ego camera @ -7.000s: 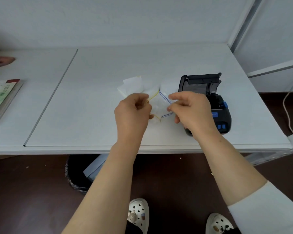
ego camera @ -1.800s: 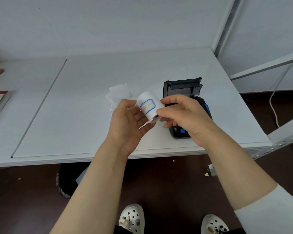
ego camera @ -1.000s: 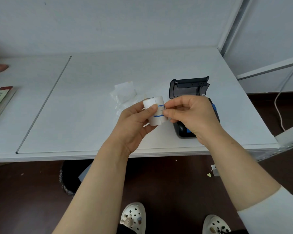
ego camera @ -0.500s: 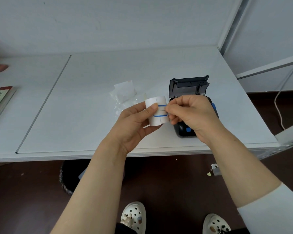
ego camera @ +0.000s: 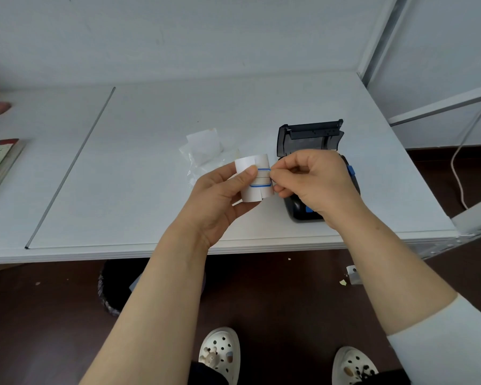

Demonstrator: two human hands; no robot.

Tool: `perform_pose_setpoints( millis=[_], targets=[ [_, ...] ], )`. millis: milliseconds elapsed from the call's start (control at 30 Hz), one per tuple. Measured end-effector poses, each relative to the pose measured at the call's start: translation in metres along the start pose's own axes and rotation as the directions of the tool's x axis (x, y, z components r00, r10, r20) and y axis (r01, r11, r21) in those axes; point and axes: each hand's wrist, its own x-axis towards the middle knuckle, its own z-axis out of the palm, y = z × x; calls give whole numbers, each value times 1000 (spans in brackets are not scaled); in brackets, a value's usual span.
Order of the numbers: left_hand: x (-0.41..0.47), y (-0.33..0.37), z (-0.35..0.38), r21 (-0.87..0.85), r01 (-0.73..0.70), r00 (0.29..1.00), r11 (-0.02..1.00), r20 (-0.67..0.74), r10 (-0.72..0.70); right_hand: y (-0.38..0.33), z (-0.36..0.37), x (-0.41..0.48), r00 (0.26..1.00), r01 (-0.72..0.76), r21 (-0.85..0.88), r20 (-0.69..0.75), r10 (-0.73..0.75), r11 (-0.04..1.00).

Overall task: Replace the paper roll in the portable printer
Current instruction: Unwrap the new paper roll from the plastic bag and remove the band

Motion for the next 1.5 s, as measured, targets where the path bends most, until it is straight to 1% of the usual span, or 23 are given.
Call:
perform_pose_setpoints(
  millis=[67, 267, 467, 700, 833, 933, 1033, 1167, 1233, 1300, 1333, 1500],
  targets=[
    [0, 0, 1, 9, 0, 1000, 1000, -3, 0, 0, 1, 0, 1000, -2, -29, 8, 2, 1000],
    [1, 0, -1, 11, 16, 1000, 1000, 4, -16, 1, 1, 2, 999, -32, -45, 22, 33, 998],
    [1, 0, -2, 35, 16, 1000, 999, -8, -15, 2, 0, 2, 995, -85, -38, 43, 87, 996],
    [2, 0, -2, 54, 14, 999, 998, -43, -11, 0, 1, 1, 994, -98, 3, 48, 97, 995],
    [2, 0, -2, 32, 22, 1000, 999, -22, -21, -2, 0, 1, 993, -112, 81, 43, 109, 990],
    [2, 0, -1, 9, 33, 999, 999, -5, -33, -3, -1, 0, 990, -126, 127, 72, 117, 984],
    [2, 0, 0, -18, 33, 999, 999, 19, -33, -3, 0, -2, 990, -112, 136, 101, 99, 984],
    [2, 2, 2, -61, 45, 998, 997, 53, -41, -3, 0, -1, 994, -104, 142, 44, 99, 984],
    [2, 3, 2, -120, 56, 996, 991, 79, -47, -4, 0, -1, 995, -101, 149, 22, 99, 984],
    [2, 4, 0, -206, 76, 995, 976, 77, -61, -4, 0, 0, 995, -95, 159, 6, 95, 983],
    [2, 5, 0, -218, 78, 995, 973, 72, -64, -3, 0, 0, 996, -89, 167, -2, 91, 982],
    [2, 2, -1, -169, 71, 996, 983, 65, -61, -2, -3, -1, 999, -47, 211, -2, 48, 976]
  ],
)
